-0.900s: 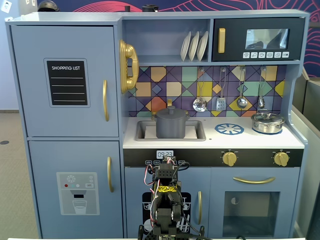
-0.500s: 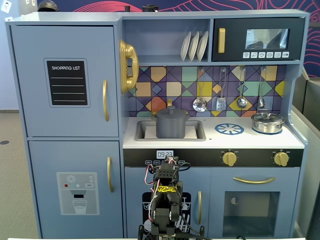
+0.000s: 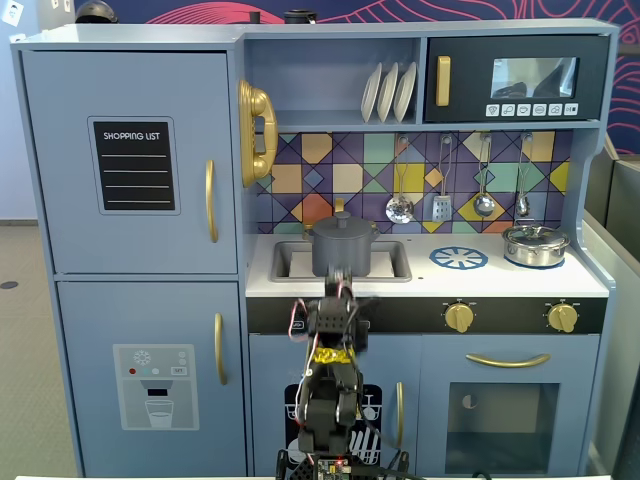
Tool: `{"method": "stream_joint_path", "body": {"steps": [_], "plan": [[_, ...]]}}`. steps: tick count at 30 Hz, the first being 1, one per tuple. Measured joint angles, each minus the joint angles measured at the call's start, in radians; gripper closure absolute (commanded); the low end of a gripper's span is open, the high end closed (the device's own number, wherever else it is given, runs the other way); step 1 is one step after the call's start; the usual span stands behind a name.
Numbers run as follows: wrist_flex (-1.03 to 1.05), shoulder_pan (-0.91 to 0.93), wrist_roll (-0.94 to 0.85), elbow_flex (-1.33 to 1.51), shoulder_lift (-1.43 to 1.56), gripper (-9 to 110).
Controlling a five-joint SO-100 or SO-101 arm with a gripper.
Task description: Take off the lid from the gray recipient and place it on the counter
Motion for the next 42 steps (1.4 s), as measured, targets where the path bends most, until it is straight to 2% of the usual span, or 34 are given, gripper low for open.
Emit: {"method": "stream_joint_path", "body": {"steps": [9, 12, 16, 20, 42], "plan": [[-0.471, -0.054, 0.015, -0.301, -0.164, 101], [-0.604, -0.069, 0.015, -0.354, -0.224, 97], [-0.676, -0.08, 0.015, -0.405, -0.287, 82], [-0.713, -0.051, 0.017, -0.428, -0.331, 78], [-0.968, -0.012, 0.028, -0.571, -0.749, 81]]}}
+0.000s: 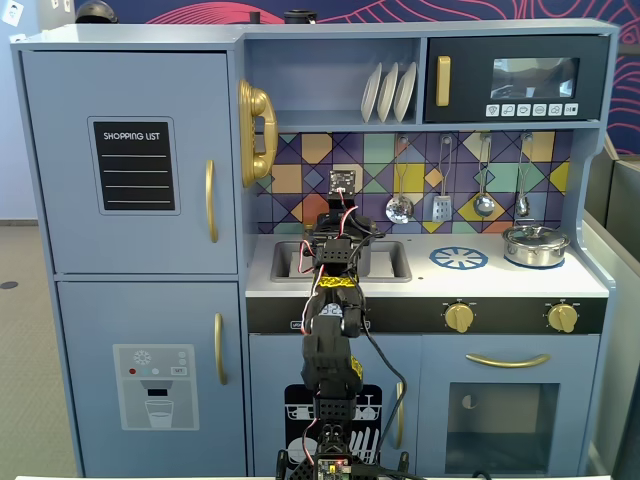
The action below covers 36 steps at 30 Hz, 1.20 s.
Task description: Take off the lid from the gray recipient and place it on the counter
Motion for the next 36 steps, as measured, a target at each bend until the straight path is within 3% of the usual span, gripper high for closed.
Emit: {"method": "stream_joint_path", "body": {"steps": [22, 30, 36], "plan": [[-0.015, -0.023, -0.009, -0.074, -0.147, 87], [-0.035, -0.023, -0.012, -0.086, -0.166, 101], [-0.066, -0.049, -0.012, -0.086, -0.166, 101]]}}
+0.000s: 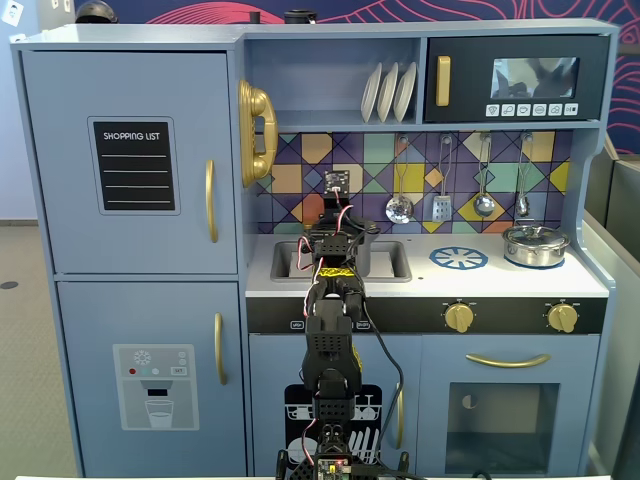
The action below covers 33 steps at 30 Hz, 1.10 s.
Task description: Take off the lid from the gray recipient and place it on the counter
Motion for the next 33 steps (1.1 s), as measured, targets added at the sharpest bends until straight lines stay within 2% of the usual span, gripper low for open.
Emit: {"method": "stream_joint_path", "body": {"steps": [14, 33], "plan": [[-0.025, 0.025, 0.0, -0.114, -0.012, 102], [-0.081, 0.491, 0.018, -0.091, -0.012, 102]]}}
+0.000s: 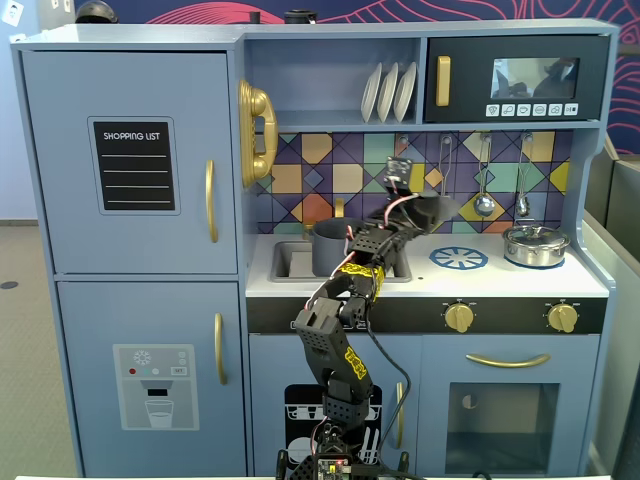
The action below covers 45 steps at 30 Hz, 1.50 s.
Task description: Take off the lid from the gray recipient and place it on the counter
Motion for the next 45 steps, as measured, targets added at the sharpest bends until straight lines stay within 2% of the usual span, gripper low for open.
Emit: {"method": "stream_joint_path", "body": {"steps": [16, 36, 37, 39, 41, 45], "plan": [[-0.189, 0.029, 0.003, 0.212, -0.067, 102], [-0.301, 0.046, 0.003, 0.239, -0.279, 102], [-0.301, 0.044, 0.003, 0.239, -0.279, 99], [-0.307, 0.044, 0.003, 0.239, -0.279, 84], [-0.33, 0.044, 0.003, 0.244, -0.279, 74], [-0.339, 0.066, 0.003, 0.252, -0.279, 67]]}}
